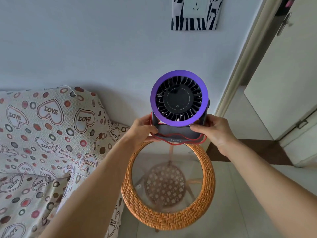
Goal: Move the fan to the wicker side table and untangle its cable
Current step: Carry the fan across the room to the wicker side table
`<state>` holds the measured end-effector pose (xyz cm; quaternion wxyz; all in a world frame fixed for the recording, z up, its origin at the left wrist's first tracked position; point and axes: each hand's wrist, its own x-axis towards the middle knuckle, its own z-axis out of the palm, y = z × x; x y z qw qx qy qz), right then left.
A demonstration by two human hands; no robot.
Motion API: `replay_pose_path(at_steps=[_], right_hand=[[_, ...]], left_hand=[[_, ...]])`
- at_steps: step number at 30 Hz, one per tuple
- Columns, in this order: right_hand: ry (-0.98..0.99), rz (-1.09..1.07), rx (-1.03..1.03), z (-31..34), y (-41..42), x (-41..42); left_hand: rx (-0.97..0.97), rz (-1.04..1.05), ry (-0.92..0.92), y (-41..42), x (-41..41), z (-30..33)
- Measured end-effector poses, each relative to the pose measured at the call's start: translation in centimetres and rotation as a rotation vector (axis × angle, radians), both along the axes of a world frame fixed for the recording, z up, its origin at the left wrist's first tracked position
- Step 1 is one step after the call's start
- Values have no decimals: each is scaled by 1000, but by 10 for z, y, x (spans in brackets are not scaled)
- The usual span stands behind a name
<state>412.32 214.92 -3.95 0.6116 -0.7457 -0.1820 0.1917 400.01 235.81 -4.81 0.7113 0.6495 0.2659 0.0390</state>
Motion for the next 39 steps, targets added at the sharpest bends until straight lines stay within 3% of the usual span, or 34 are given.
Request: replay_pose_path(at_steps=[18,39], right_hand=[[72,38,-132,-150,48,132],[107,52,-149,-249,28,84]], left_hand=[[0,64,88,32,121,-137],[-44,16,148,19,68,-211]])
